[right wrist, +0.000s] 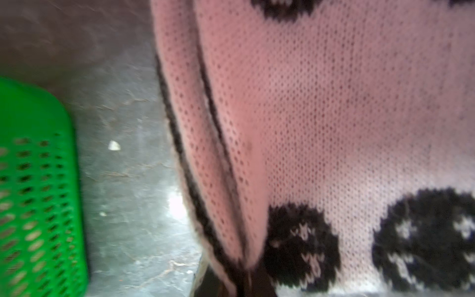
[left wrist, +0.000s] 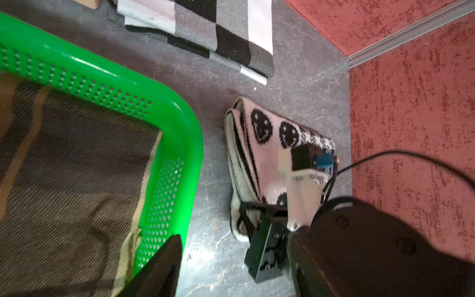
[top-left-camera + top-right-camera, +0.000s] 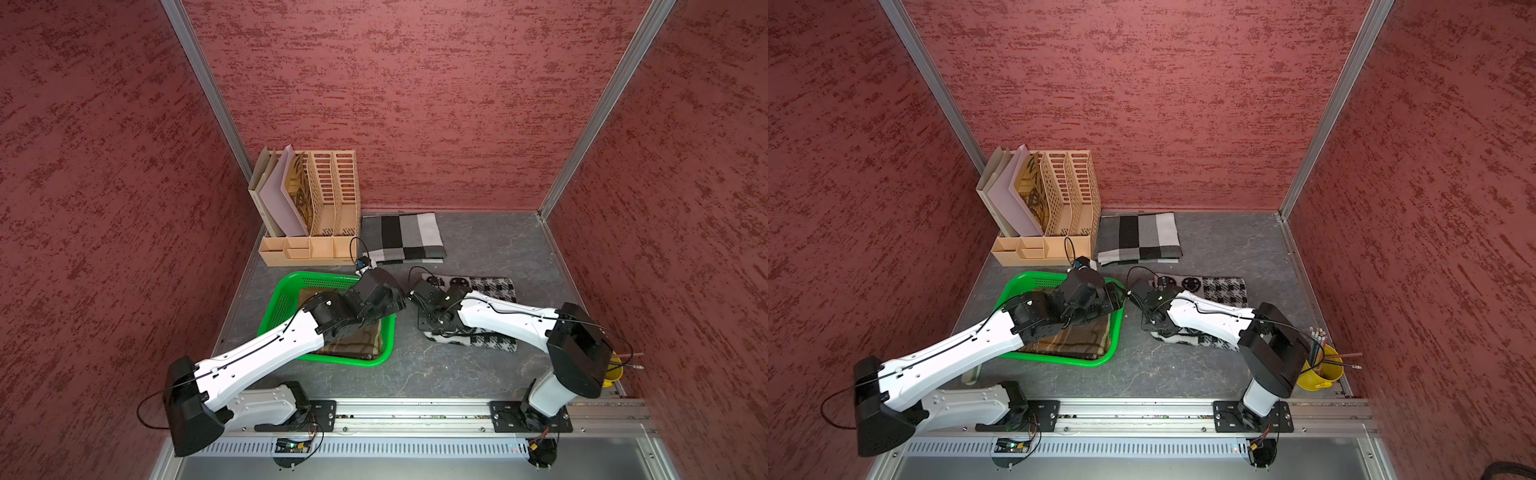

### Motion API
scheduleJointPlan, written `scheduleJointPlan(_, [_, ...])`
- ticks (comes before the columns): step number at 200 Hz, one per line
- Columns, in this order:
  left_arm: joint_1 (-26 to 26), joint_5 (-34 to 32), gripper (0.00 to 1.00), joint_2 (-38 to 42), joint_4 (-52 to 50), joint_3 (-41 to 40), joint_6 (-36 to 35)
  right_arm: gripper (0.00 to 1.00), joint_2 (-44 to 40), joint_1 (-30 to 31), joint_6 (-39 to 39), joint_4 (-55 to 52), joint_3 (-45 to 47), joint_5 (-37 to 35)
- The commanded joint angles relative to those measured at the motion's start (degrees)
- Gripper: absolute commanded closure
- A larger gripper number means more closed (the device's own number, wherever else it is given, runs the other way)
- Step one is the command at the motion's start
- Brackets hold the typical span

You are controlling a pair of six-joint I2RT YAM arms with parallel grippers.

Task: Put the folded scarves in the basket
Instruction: Move the scarf to the center of the board, then pick up the scarf at the center of the board.

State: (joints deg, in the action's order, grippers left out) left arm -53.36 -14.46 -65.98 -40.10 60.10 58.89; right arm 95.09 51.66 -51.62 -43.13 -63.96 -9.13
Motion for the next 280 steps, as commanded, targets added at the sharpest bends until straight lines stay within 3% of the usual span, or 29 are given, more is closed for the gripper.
scheduleJointPlan(1, [-0.4,-7.5,0.31,4.8,-5.9,-0.1,2.9,1.00,1.0,0.4,-0.9,4.5,-1.1,2.8])
scheduleJointPlan(47, [2.0,-10.2,0.34,8.7,-8.0,0.3,2.6,1.00,1.9,2.3,-1.1,6.3,-1.0,5.1])
scheduleJointPlan(87, [3.4,-5.8,0.34,6.8,-5.1,0.2,0.6,1.00,1.8,3.0,-2.4,6.9,-0.7,5.7])
scheduleJointPlan(104, [3.4,-3.8,0.34,4.9,-3.8,0.9,-0.2,0.66,0.5,3.0,-2.2,5.5,-1.1,3.8])
scheduleJointPlan(118, [3.4,-2.0,0.34,3.8,-1.7,0.8,-1.5,0.44,-2.1,2.7,-2.0,4.2,-1.1,1.8])
scheduleJointPlan(156, [3.4,3.0,0.34,0.3,2.9,1.1,-4.8,0.17,-13.6,-1.6,-0.1,1.1,1.2,0.1])
scheduleJointPlan(189, [3.4,8.1,0.33,-6.1,3.7,4.0,-6.9,0.09,-24.1,-11.0,4.1,-3.9,3.5,1.3])
scheduleJointPlan(220, [2.0,10.6,0.25,-13.7,4.6,6.4,-6.6,0.03,-32.8,-28.3,11.0,-6.7,7.1,6.2])
scheduleJointPlan(247, [0.2,11.4,0.21,-21.8,5.5,9.6,-6.5,0.02,-34.5,-42.1,15.2,-6.9,9.0,11.9])
scheduleJointPlan(280, [-2.0,6.8,0.18,-32.2,-0.5,16.6,-6.9,0.02,-32.4,-51.5,15.8,-3.7,12.4,15.9])
